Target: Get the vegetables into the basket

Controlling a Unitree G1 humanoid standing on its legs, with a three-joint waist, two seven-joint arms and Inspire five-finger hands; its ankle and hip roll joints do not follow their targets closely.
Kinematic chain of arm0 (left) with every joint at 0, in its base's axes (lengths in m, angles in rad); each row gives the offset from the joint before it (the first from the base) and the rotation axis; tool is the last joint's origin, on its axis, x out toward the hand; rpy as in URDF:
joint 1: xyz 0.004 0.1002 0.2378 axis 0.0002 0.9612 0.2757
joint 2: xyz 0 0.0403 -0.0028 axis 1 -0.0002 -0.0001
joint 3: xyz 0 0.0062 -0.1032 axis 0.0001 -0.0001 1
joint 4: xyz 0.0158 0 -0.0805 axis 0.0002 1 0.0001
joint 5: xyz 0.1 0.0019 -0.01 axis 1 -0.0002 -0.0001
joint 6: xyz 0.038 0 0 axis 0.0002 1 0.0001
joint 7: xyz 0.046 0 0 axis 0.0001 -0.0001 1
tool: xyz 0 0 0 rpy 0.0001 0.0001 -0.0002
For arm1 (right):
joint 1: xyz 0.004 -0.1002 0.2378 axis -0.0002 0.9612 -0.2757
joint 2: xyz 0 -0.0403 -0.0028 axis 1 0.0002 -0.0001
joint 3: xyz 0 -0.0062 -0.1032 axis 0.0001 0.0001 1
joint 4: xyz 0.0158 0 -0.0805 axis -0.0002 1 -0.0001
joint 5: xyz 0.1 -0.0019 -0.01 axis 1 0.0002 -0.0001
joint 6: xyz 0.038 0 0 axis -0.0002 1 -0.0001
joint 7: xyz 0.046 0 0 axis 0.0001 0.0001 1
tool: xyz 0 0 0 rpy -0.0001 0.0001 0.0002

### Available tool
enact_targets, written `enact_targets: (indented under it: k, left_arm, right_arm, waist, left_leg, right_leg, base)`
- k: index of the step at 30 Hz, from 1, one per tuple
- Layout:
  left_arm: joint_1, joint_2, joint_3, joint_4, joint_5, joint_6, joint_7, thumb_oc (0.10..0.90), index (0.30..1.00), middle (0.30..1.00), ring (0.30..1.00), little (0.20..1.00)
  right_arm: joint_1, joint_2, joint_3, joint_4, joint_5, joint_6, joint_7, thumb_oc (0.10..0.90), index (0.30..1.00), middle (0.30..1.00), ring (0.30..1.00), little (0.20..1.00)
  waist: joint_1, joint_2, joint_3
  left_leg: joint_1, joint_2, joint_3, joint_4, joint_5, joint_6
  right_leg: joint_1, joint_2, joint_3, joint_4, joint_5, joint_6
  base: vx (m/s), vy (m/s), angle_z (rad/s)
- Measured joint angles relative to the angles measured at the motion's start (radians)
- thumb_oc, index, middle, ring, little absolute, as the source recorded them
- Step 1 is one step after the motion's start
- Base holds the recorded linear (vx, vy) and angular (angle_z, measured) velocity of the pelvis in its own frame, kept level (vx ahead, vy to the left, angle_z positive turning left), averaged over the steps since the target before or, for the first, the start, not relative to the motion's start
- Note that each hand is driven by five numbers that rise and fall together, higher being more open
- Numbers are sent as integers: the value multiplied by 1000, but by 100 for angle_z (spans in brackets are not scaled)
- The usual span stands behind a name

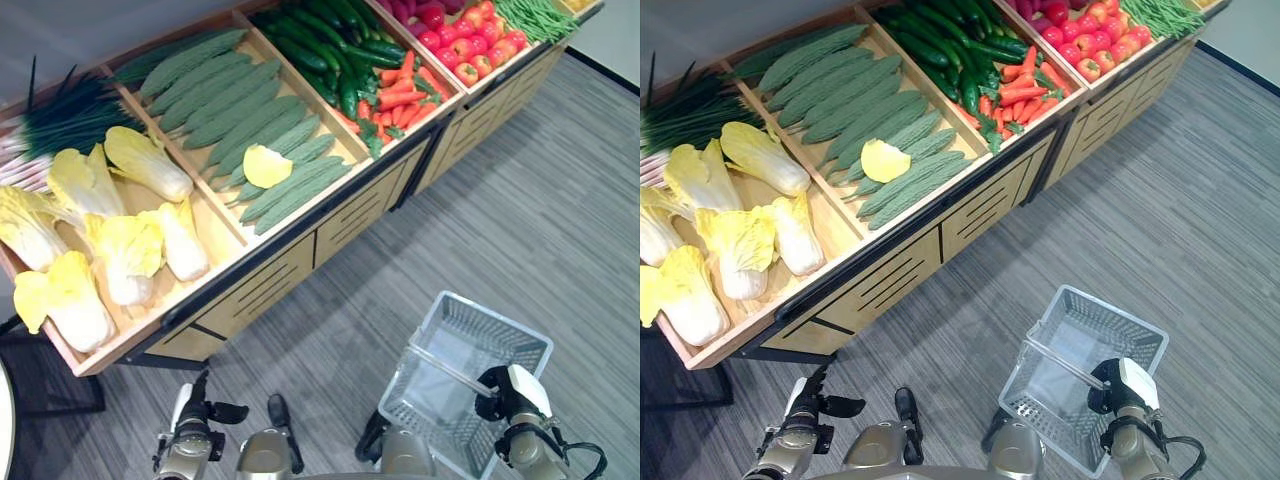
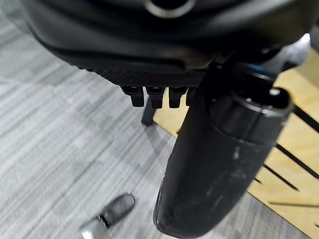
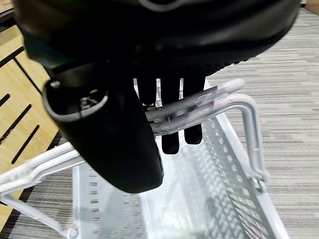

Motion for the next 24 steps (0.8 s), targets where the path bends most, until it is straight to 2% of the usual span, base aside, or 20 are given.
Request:
enact_targets:
  k: [4,7,9,10,11,12,13,14,15,17,18,19,20,21,22,24]
  left_arm:
    - [22,-2,-1,-9,1,0,-3,900,1000,1000,1000,1000]
    - [26,-13,-2,-15,1,-1,-5,900,1000,1000,1000,1000]
    - [28,-12,-5,-14,1,-1,-5,900,1000,1000,1000,1000]
    - [20,-8,-15,-16,1,-2,-5,900,1000,1000,1000,1000]
    - [11,-5,-15,-15,1,-4,-3,900,1000,1000,1000,1000]
    - [3,0,-14,-3,0,-4,0,900,1000,1000,1000,1000]
    - [-10,5,-12,18,0,-3,0,900,1000,1000,1000,1000]
    - [-14,7,-12,35,0,-3,0,900,1000,1000,1000,1000]
    - [-16,4,-12,40,0,-3,1,900,1000,1000,1000,1000]
    - [-43,-5,-11,84,-1,-9,3,900,1000,1000,1000,1000]
    - [-46,-5,-11,101,-2,-5,3,900,1000,1000,1000,1000]
    - [-37,1,-12,101,-2,-5,3,900,1000,1000,1000,1000]
    - [-30,0,-12,107,-2,-4,5,900,1000,1000,1000,1000]
    - [-20,-9,-12,106,-2,-7,7,900,1000,1000,1000,1000]
    - [2,-25,-11,99,-2,-16,13,900,1000,1000,1000,1000]
    - [36,-46,-11,97,-3,-11,19,900,1000,1000,1000,1000]
  right_arm:
    - [-22,1,0,33,0,7,1,400,300,300,300,300]
    - [-26,1,2,49,1,21,2,400,300,300,300,300]
    - [-25,8,8,56,1,21,3,400,300,300,300,300]
    - [-13,13,14,70,1,19,1,400,300,300,300,300]
    - [-7,18,23,81,1,16,4,400,300,300,300,300]
    - [-21,30,35,99,3,12,7,400,300,300,300,300]
    - [-27,38,41,102,5,10,9,400,300,300,300,300]
    - [-27,54,41,107,11,0,14,400,300,300,300,300]
    - [-27,60,41,119,13,-7,15,400,300,300,300,300]
    - [-35,66,60,132,35,-6,15,400,300,300,300,300]
    - [-32,72,57,140,42,-5,13,400,300,300,300,300]
    - [-31,76,54,157,49,-5,17,400,300,300,300,300]
    - [-23,80,55,178,50,-5,17,400,300,300,300,300]
    - [-19,77,55,188,50,-1,20,400,300,300,300,300]
    - [-16,70,53,194,50,2,21,400,300,300,300,300]
    - [-38,58,52,189,49,0,22,400,300,300,300,300]
  waist:
    - [12,-20,3]
    - [7,-35,6]
    - [10,-46,4]
    - [-9,-50,0]
    - [-11,-47,-2]
    - [-17,-47,-2]
    - [-21,-45,-1]
    - [-26,-39,1]
    - [-27,-38,2]
    - [-49,-22,8]
    - [-56,-23,8]
    - [-55,-37,7]
    - [-60,-44,7]
    - [-62,-36,2]
    - [-60,-5,-10]
    - [-44,13,-15]
  left_leg:
    - [10,-4,-5,1,-10,4]
    - [32,-20,-23,-10,-30,17]
    - [41,-36,-49,-9,-45,19]
    - [45,-48,-107,-12,-31,49]
    - [45,-50,-138,-18,-26,55]
    - [38,-43,-164,-17,-22,56]
    - [33,-36,-195,-21,-19,55]
    - [31,-39,-234,-32,-7,53]
    - [38,-40,-253,-44,-2,51]
    - [29,-33,-335,-41,0,44]
    - [31,-36,-361,-44,6,35]
    - [45,-46,-381,-53,8,17]
    - [59,-45,-429,-60,1,-13]
    - [64,-22,-431,-62,-6,-17]
    - [65,24,-415,-61,-3,-26]
    - [58,59,-401,-27,-6,-39]
  right_leg:
    - [12,-7,-3,10,1,13]
    - [7,-51,0,101,-7,27]
    - [0,-84,36,176,-8,37]
    - [-44,-106,135,281,-8,61]
    - [-58,-75,202,264,-25,82]
    - [-63,-18,307,203,-42,79]
    - [-59,22,380,132,-47,81]
    - [-55,36,382,12,-37,78]
    - [-60,38,384,-31,-31,77]
    - [-53,84,512,-204,7,83]
    - [-46,84,518,-258,44,78]
    - [-38,75,517,-280,60,73]
    - [-6,80,535,-280,132,72]
    - [3,93,504,-270,145,62]
    - [15,128,465,-259,137,47]
    - [30,164,461,-275,136,24]
  base:
    - [49,166,4]
    - [70,151,26]
    - [48,6,52]
    - [157,-41,94]
    - [203,-63,96]
    - [112,-49,62]
    - [168,-151,85]
    - [210,-201,87]
    - [272,-249,106]
    - [172,-158,111]
    - [132,-168,105]
    - [126,-220,121]
    - [107,-235,113]
    - [91,-238,120]
    - [55,-146,69]
    - [50,-252,12]
